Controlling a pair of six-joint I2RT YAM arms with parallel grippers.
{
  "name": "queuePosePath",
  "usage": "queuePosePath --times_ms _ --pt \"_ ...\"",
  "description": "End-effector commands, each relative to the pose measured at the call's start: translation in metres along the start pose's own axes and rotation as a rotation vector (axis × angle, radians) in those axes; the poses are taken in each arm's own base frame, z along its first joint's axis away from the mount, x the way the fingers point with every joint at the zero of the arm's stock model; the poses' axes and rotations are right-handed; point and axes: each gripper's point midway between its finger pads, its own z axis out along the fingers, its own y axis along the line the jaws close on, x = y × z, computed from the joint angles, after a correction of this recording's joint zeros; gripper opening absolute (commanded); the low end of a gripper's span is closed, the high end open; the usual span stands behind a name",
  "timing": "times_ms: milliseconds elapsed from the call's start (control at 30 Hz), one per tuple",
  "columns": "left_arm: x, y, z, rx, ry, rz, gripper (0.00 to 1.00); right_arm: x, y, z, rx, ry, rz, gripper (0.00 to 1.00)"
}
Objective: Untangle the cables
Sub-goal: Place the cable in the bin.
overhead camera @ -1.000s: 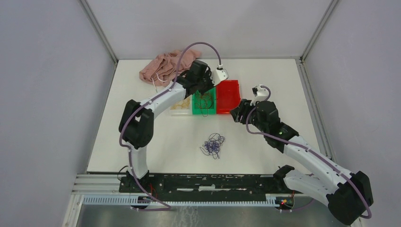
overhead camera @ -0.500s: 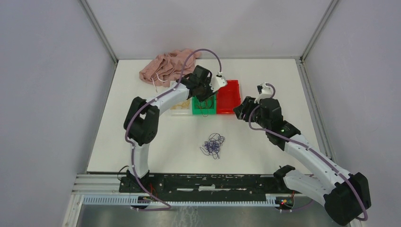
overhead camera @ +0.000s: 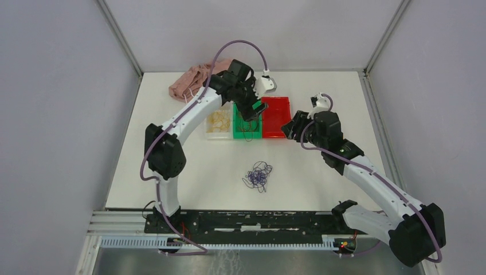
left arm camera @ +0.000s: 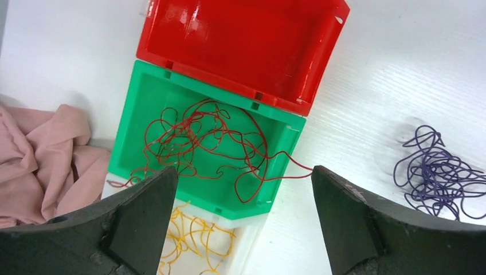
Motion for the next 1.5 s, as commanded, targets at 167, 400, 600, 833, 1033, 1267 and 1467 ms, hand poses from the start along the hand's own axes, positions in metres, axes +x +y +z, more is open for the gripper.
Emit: queuePosePath --times_ms 167,400,600,833,1033,1267,1467 --pt "0.009 0.094 -0.038 -0.243 -0.082 -0.153 0.80 -0.021 0.020 -0.003 -0.066 -0.036 0.015 0.56" --pt "0.036 0.136 -0.011 -0.309 -0.072 -0.213 0.73 -0.012 0.020 -0.002 -0.081 -0.009 0.023 0.56" --pt "0.031 0.152 0.005 -0.285 -0.145 -0.346 0.73 -0.005 0.018 0.001 -0.086 0.004 0.031 0.56" --pt "0.037 0.141 0.026 -0.207 -0.163 -0.440 0.73 -0.002 0.016 0.003 -0.082 0.013 0.027 0.54" --pt "0.039 0.129 0.028 -0.153 -0.182 -0.453 0.62 0.000 0.012 0.005 -0.067 0.017 0.026 0.52" --pt "0.047 0.111 0.035 -0.094 -0.189 -0.468 0.55 0.002 0.009 0.006 -0.053 0.019 0.031 0.49" --pt "0.047 0.112 0.037 -0.104 -0.208 -0.461 0.38 0.004 0.008 0.005 -0.049 0.022 0.039 0.45"
